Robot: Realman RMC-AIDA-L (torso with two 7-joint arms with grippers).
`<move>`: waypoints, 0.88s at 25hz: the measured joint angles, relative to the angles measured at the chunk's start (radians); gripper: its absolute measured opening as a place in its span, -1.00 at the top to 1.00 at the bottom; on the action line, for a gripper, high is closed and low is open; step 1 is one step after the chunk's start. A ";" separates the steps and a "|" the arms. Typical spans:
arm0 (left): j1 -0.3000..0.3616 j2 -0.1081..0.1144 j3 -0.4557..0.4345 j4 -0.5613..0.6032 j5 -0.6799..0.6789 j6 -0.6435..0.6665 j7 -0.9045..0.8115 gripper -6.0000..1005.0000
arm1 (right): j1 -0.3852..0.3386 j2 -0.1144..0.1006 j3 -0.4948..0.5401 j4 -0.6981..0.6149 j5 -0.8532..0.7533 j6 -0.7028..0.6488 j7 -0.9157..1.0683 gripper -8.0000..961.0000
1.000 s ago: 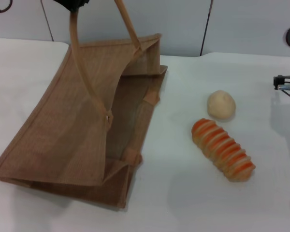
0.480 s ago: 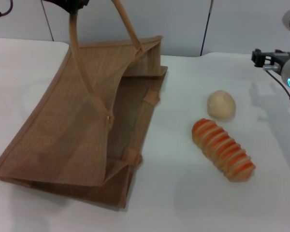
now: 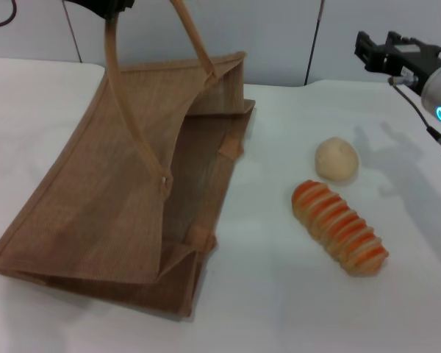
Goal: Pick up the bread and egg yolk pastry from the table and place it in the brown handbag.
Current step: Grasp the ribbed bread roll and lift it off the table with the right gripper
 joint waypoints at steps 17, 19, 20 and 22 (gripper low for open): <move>0.008 0.000 -0.001 0.002 0.010 -0.002 -0.007 0.75 | -0.086 -0.001 -0.016 -0.149 0.001 -0.019 -0.089 -0.05; 0.008 0.000 -0.001 0.001 0.010 -0.002 -0.008 0.75 | -0.086 -0.001 -0.023 -0.172 0.001 -0.058 -0.114 -0.05; 0.008 0.000 -0.001 0.001 0.011 -0.002 -0.009 0.75 | -0.086 -0.001 -0.026 -0.186 0.001 -0.091 -0.130 -0.05; 0.005 0.000 -0.001 0.001 0.011 -0.002 -0.010 0.75 | -0.080 0.001 -0.033 -0.210 0.001 -0.158 -0.162 -0.05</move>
